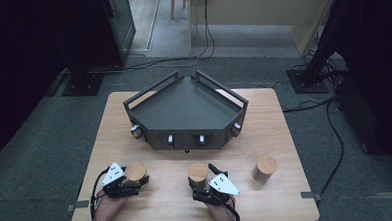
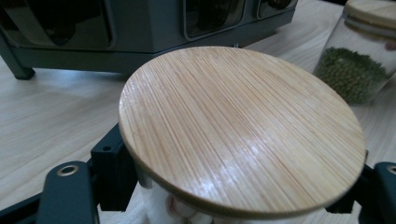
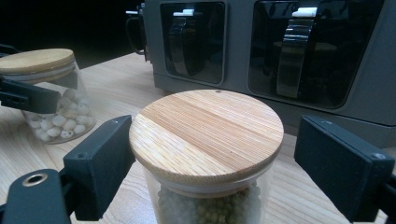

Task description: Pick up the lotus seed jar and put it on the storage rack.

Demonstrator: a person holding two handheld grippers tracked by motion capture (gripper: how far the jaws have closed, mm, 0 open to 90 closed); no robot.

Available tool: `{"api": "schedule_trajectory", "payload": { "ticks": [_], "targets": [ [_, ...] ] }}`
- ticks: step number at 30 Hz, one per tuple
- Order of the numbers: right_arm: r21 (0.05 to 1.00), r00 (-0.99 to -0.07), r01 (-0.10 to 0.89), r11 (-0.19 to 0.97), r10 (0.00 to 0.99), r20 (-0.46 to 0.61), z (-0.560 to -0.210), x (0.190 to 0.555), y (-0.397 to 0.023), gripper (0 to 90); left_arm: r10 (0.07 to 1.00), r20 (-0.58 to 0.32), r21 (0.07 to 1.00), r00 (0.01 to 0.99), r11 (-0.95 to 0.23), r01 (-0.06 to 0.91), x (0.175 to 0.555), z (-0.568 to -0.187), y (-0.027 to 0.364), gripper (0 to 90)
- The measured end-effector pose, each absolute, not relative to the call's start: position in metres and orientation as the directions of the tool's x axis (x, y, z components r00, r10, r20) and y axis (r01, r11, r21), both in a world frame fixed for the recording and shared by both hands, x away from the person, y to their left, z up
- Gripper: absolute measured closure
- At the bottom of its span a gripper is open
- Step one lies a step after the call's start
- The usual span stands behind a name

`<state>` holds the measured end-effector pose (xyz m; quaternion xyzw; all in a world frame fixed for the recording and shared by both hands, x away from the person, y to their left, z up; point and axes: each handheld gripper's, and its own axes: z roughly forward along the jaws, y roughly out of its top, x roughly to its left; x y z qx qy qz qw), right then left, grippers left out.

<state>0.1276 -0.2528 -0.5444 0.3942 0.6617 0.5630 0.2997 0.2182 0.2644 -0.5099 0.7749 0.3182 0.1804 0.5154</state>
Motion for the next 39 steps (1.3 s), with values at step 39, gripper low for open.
{"api": "schedule_trajectory", "payload": {
  "ticks": [39],
  "targets": [
    [0.985,-0.513,0.167,0.040,0.857,0.053,-0.548,0.126,-0.255,12.3,0.670,-0.052,0.925,0.741,-0.248,0.289,0.218,-0.492,0.257,24.1]
  ]
}}
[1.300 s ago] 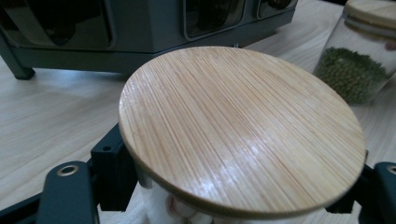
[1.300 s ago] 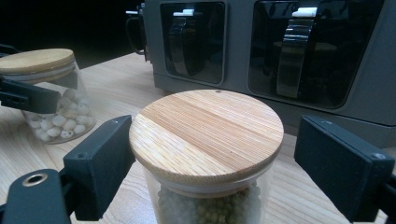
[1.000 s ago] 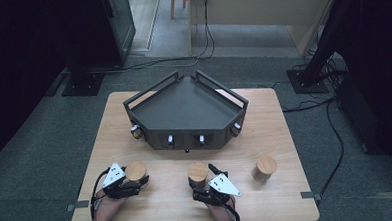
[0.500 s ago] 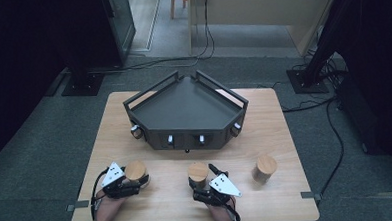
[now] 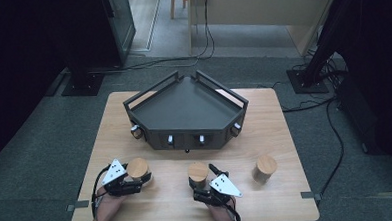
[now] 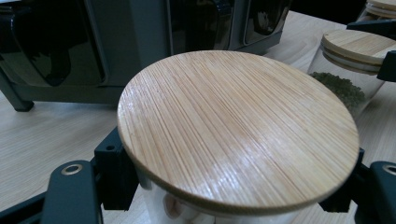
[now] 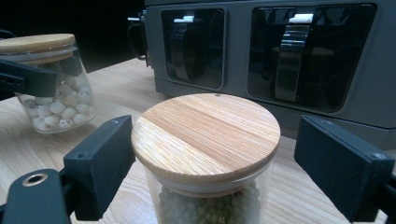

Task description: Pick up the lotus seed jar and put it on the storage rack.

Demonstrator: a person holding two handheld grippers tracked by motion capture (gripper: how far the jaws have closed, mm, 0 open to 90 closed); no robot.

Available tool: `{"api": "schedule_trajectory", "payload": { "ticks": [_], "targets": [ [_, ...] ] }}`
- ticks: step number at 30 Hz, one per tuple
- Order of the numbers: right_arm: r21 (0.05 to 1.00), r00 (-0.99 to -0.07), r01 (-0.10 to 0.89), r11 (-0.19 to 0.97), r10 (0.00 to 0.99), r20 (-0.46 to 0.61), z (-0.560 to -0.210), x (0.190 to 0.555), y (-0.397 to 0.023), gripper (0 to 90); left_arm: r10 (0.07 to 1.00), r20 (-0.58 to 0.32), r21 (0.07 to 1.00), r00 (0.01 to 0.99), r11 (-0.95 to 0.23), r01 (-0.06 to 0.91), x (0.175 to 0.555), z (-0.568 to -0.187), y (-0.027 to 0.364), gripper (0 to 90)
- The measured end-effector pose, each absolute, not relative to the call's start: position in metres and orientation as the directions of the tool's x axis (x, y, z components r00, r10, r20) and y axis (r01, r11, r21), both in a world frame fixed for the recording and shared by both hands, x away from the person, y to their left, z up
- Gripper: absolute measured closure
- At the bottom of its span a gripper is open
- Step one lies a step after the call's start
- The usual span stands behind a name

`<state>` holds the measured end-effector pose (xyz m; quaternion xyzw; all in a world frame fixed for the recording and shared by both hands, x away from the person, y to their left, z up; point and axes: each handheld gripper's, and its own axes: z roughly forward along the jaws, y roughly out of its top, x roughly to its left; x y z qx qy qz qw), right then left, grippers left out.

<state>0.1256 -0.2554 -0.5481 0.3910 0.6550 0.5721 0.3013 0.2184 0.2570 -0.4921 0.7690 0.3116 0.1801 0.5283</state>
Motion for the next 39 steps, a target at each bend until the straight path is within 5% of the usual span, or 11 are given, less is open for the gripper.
{"api": "schedule_trajectory", "payload": {
  "ticks": [39],
  "targets": [
    [0.988,-0.515,0.155,0.023,0.855,0.061,-0.551,0.124,-0.257,12.3,0.663,-0.043,0.932,0.747,-0.242,0.269,0.249,-0.435,0.253,24.5]
  ]
}}
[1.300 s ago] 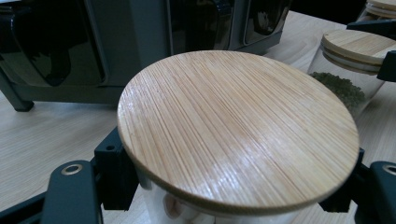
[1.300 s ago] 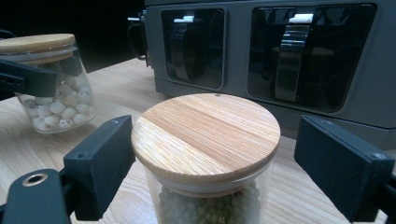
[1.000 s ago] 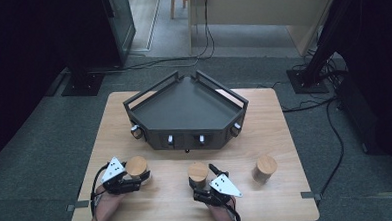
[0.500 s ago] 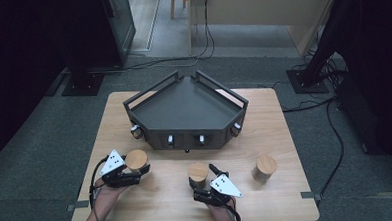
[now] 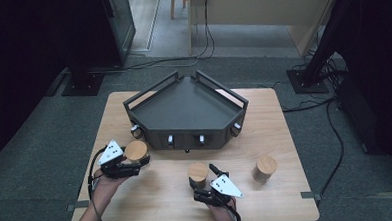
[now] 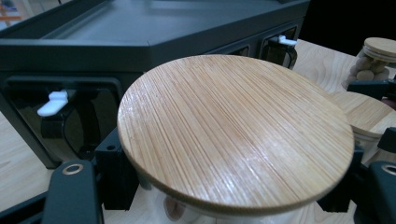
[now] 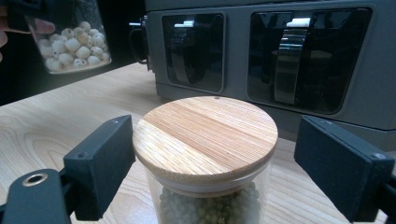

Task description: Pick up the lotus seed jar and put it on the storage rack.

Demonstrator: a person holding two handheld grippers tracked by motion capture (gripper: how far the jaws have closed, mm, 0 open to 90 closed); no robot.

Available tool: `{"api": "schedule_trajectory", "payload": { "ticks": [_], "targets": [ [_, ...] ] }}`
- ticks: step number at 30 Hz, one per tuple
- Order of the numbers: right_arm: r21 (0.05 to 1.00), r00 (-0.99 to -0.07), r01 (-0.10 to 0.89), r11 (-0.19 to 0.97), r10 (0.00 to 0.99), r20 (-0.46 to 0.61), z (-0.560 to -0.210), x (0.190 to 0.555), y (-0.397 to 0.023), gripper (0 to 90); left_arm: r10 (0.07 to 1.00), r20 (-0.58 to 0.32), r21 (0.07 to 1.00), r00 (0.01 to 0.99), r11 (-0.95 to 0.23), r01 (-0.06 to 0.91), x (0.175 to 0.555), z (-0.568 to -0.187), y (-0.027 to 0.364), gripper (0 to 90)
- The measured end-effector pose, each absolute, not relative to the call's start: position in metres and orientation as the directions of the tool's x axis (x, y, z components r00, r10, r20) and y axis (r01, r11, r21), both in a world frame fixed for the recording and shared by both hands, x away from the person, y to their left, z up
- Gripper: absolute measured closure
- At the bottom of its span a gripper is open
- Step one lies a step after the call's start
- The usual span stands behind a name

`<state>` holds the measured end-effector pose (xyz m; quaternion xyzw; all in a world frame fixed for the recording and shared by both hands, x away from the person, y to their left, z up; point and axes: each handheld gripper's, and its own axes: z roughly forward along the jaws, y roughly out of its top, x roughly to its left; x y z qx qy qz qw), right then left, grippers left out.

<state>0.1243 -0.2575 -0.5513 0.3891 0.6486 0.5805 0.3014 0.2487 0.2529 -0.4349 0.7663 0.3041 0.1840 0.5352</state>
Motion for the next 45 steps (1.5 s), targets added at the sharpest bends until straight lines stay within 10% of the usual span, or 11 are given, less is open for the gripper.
{"api": "schedule_trajectory", "payload": {
  "ticks": [45],
  "targets": [
    [0.990,-0.517,0.142,0.009,0.854,0.066,-0.554,0.123,-0.259,12.3,0.665,-0.035,0.933,0.746,-0.247,0.263,0.269,-0.402,0.246,24.6]
  ]
}}
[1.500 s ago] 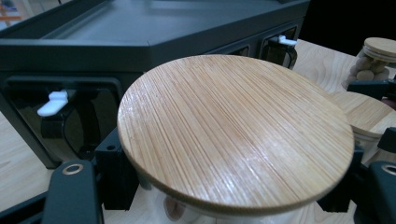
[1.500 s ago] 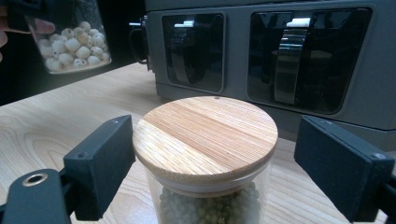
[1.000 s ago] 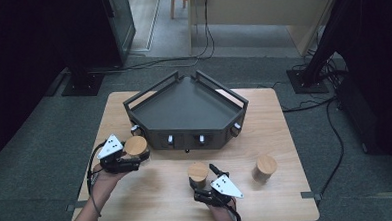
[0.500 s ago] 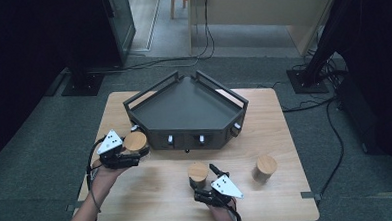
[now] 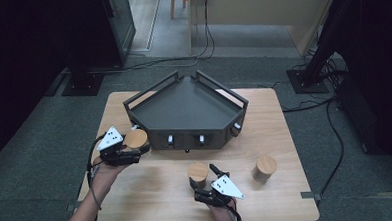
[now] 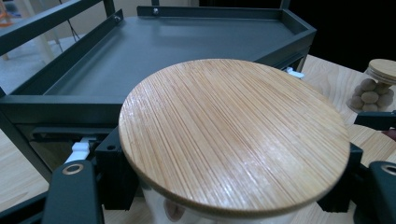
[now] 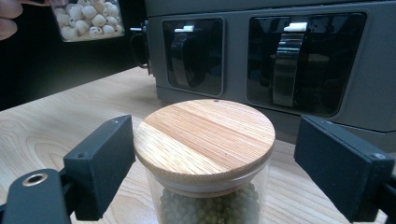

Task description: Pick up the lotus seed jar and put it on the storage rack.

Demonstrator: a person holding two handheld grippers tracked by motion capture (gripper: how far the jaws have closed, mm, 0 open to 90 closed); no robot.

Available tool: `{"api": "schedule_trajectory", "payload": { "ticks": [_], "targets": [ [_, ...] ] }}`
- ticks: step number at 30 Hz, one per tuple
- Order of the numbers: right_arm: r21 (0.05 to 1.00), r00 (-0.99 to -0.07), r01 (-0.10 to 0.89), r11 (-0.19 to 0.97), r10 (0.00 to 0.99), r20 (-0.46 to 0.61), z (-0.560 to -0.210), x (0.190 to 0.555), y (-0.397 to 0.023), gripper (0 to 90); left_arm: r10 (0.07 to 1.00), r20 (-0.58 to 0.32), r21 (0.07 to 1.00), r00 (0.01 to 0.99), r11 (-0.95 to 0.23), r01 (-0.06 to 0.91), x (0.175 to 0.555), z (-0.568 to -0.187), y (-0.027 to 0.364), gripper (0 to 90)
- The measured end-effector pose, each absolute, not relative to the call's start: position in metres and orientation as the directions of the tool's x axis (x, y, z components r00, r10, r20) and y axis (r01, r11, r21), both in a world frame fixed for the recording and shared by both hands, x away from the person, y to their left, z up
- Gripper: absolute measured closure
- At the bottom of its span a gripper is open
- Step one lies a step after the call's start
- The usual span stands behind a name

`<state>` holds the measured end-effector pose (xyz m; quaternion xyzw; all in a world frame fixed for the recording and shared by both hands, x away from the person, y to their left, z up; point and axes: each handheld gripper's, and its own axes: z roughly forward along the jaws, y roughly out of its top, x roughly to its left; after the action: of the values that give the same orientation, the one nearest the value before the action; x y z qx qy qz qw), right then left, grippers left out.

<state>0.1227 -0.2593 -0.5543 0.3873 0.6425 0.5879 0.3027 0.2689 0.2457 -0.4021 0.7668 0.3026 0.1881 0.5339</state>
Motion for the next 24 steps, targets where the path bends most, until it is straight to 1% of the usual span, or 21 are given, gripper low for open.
{"api": "schedule_trajectory", "payload": {
  "ticks": [17,24],
  "targets": [
    [0.990,-0.517,0.139,0.006,0.853,0.068,-0.5550,0.1223,-0.2596,12.3,0.668,0.005,0.926,0.745,-0.284,0.249,0.2734,-0.3926,0.2395,24.5],
    [0.990,-0.516,0.140,0.009,0.854,0.065,-0.5546,0.1225,-0.2594,12.3,0.672,-0.002,0.926,0.740,-0.279,0.256,0.2769,-0.3909,0.2390,24.6]
  ]
}}
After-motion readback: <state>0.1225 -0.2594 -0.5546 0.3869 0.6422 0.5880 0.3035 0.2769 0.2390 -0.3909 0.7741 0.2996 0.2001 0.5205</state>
